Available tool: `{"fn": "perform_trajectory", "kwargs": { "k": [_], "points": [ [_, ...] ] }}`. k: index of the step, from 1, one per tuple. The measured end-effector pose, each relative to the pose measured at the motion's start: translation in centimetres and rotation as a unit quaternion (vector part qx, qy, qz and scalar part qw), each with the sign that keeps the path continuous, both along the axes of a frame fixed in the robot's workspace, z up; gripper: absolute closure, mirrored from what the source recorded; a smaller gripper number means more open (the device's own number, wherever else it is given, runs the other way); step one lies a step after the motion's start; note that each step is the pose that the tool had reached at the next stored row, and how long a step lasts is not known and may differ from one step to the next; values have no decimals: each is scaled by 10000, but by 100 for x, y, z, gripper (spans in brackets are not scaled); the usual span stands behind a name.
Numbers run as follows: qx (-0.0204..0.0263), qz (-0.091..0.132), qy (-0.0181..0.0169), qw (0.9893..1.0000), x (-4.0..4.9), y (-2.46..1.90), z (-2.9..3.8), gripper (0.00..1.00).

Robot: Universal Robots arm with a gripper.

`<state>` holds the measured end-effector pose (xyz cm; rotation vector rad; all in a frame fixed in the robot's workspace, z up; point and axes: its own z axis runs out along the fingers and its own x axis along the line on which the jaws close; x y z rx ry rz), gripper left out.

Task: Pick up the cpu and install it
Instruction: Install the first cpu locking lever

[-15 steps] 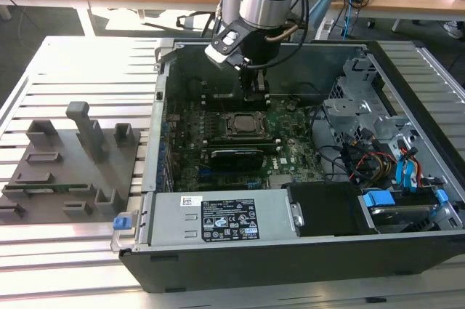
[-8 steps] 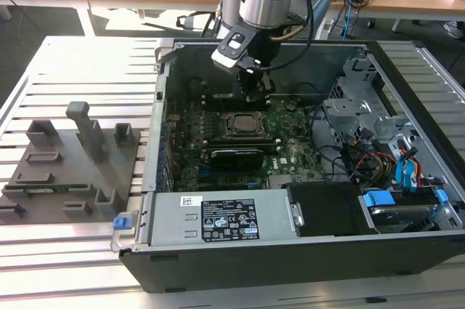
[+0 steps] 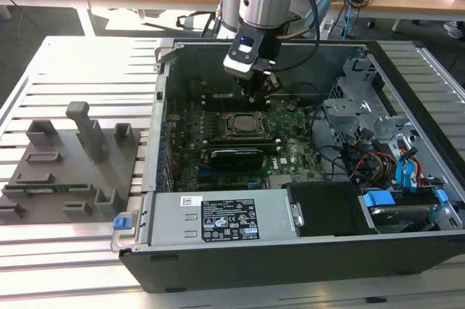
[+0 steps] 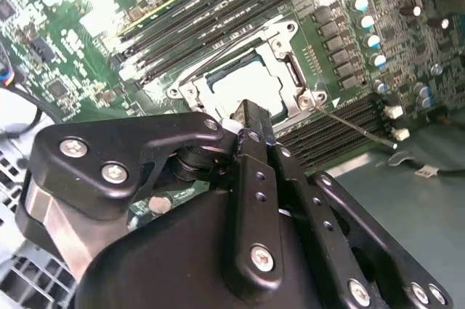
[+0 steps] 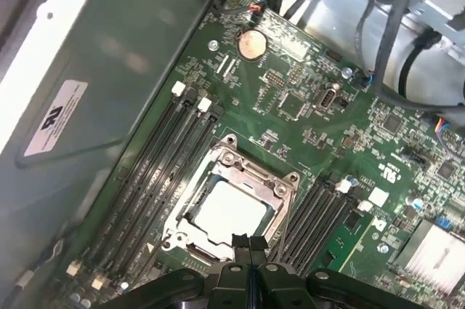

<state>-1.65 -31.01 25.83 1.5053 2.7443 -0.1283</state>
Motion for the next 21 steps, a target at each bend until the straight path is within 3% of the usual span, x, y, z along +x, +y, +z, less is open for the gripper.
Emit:
{"fn": "perform_trajectory", "kwargs": {
  "k": [3,8,12,14,17,19,21],
  "points": [
    [0,303,0,9995,0,0,0,89],
    [0,717,0,9974,0,0,0,89],
    [0,1172,0,9931,1,0,0,89],
    [0,1277,0,9918,0,0,0,89],
    [0,1484,0,9889,1,0,0,89],
    [0,1663,0,9861,1,0,0,89],
    [0,1765,0,9843,1,0,0,89]
  ]
}}
